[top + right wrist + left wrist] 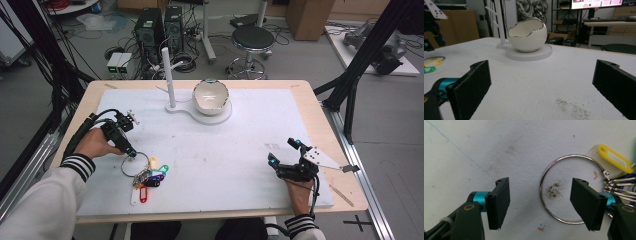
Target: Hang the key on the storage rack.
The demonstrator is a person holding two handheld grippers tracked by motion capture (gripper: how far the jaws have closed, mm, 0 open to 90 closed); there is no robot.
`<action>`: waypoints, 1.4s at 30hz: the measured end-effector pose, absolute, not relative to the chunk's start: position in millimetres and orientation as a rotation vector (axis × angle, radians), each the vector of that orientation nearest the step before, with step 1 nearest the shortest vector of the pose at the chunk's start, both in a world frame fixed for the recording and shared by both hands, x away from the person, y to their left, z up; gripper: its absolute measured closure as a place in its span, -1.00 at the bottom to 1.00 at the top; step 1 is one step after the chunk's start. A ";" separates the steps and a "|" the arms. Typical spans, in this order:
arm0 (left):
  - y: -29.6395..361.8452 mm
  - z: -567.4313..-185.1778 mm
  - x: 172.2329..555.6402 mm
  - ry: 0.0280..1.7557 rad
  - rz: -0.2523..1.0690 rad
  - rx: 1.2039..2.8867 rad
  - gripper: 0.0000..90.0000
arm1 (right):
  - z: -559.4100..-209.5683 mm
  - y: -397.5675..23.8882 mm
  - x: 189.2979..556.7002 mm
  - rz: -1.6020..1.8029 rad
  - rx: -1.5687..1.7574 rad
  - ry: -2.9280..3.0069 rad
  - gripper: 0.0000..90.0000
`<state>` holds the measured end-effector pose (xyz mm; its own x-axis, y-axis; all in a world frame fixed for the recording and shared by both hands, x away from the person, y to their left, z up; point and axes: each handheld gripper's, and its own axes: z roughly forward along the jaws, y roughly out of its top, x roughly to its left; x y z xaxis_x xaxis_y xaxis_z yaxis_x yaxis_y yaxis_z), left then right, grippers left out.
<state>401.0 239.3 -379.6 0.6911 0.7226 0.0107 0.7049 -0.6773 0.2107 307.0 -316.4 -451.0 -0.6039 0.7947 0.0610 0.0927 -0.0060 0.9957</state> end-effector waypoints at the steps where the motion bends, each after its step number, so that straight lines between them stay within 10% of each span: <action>1: 239.4 -380.5 401.5 1.168 0.132 2.714 -0.25 | -451.0 -316.4 307.0 1.662 0.920 1.729 -0.97; 42: 235.0 -396.3 405.6 1.378 0.017 2.728 0.43 | -451.0 -316.1 306.5 1.664 0.928 1.732 -0.97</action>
<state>405.6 235.0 -396.3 0.5941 0.8039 -0.0284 0.8030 -0.5905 0.0808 306.5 -316.1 -451.0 -0.6044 0.7937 0.0685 0.1004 -0.0095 0.9949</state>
